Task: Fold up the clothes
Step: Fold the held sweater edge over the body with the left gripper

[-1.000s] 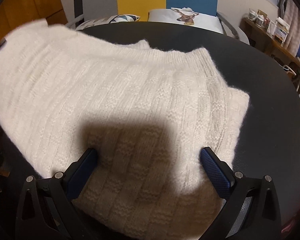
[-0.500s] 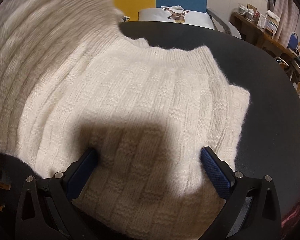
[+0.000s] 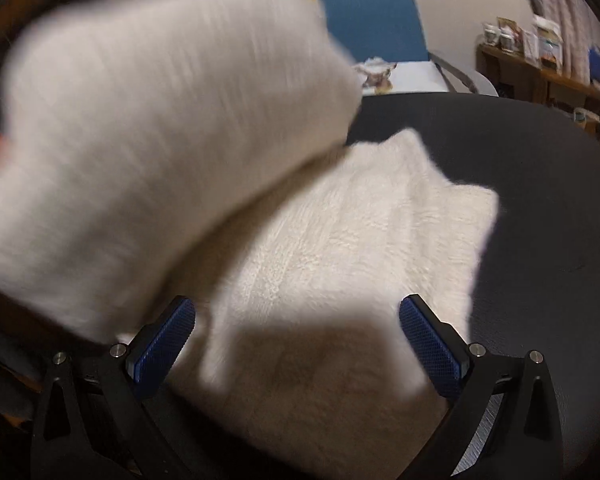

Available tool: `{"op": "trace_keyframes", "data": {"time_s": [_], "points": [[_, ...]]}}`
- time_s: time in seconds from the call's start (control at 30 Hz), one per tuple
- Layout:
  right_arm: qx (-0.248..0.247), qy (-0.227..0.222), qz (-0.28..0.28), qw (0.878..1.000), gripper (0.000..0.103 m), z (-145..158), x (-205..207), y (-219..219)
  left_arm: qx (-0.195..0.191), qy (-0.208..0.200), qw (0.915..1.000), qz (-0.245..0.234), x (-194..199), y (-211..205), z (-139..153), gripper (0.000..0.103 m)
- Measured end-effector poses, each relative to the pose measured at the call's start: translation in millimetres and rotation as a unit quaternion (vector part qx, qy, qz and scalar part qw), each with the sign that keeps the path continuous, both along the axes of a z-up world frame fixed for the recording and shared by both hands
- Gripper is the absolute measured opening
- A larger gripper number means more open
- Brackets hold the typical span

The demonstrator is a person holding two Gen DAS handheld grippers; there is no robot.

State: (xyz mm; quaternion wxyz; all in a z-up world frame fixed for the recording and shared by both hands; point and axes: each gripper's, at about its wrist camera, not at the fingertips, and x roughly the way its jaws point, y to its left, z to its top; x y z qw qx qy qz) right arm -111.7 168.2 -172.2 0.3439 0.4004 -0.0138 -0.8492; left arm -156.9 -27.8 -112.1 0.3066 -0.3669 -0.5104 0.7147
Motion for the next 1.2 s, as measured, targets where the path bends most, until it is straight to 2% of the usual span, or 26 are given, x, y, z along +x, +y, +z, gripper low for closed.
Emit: {"op": "trace_keyframes", "data": {"time_s": [0.07,0.2,0.27,0.37,0.47,0.53,0.6,0.7,0.77,0.9,1.0,1.07,1.1,1.13,1.17,1.2], "points": [[-0.024,0.001,0.005,1.000,0.103,1.9,1.7,11.7,-0.014,-0.011,0.9998,-0.008,-5.2,10.1,-7.8,0.016],[-0.004,-0.019,0.042,0.999,0.103,-11.4,13.9,19.8,-0.045,-0.032,0.9981,-0.026,-11.2,29.7,-24.0,0.019],[-0.004,-0.022,0.050,0.998,0.103,-17.2,17.2,20.3,-0.047,-0.053,0.9966,-0.042,-13.3,39.0,-35.2,0.021],[-0.018,-0.025,0.048,0.998,0.103,-20.8,18.0,23.5,-0.037,-0.070,0.9951,-0.059,-14.3,46.0,-41.0,0.026],[-0.035,-0.029,0.043,0.998,0.103,-20.9,15.7,26.9,0.004,-0.076,0.9951,-0.063,-9.7,41.5,-37.5,0.031],[-0.031,-0.024,0.047,0.998,0.103,-20.9,16.0,25.5,0.033,-0.067,0.9947,-0.071,-5.2,36.1,-26.0,0.032],[-0.027,-0.021,0.048,0.998,0.103,-19.9,16.7,24.5,0.033,-0.040,0.9958,-0.075,-0.2,28.6,-8.6,0.032],[-0.024,-0.019,0.046,0.998,0.103,-18.2,18.6,25.5,-0.012,0.002,0.9983,-0.058,12.0,4.9,13.4,0.033],[-0.037,-0.023,0.044,0.998,0.103,-17.8,20.4,30.6,-0.067,0.012,0.9965,-0.049,20.2,-7.7,17.6,0.033],[-0.139,-0.058,0.043,0.988,0.103,-14.4,22.8,52.6,-0.155,0.037,0.9865,-0.035,56.6,-23.3,15.5,0.033],[-0.228,-0.104,0.024,0.968,0.103,-14.8,22.8,72.5,-0.209,0.056,0.9761,-0.016,95.0,-35.9,7.8,0.033],[-0.244,-0.143,0.003,0.959,0.103,-15.9,23.9,78.7,-0.235,0.060,0.9701,-0.013,118.7,-43.6,0.8,0.033],[-0.243,-0.149,-0.004,0.959,0.103,-13.2,26.2,80.4,-0.256,0.067,0.9641,-0.019,133.0,-46.0,-1.5,0.033],[-0.239,-0.146,-0.011,0.960,0.103,-7.7,29.0,82.2,-0.285,0.080,0.9547,-0.028,147.6,-46.4,-2.6,0.033],[-0.231,-0.122,-0.012,0.965,0.103,4.1,32.8,83.6,-0.315,0.093,0.9437,-0.037,158.1,-43.3,-2.3,0.033],[-0.222,-0.101,-0.002,0.970,0.103,16.2,35.2,82.2,-0.351,0.108,0.9290,-0.045,168.2,-38.5,-1.6,0.033]]}}
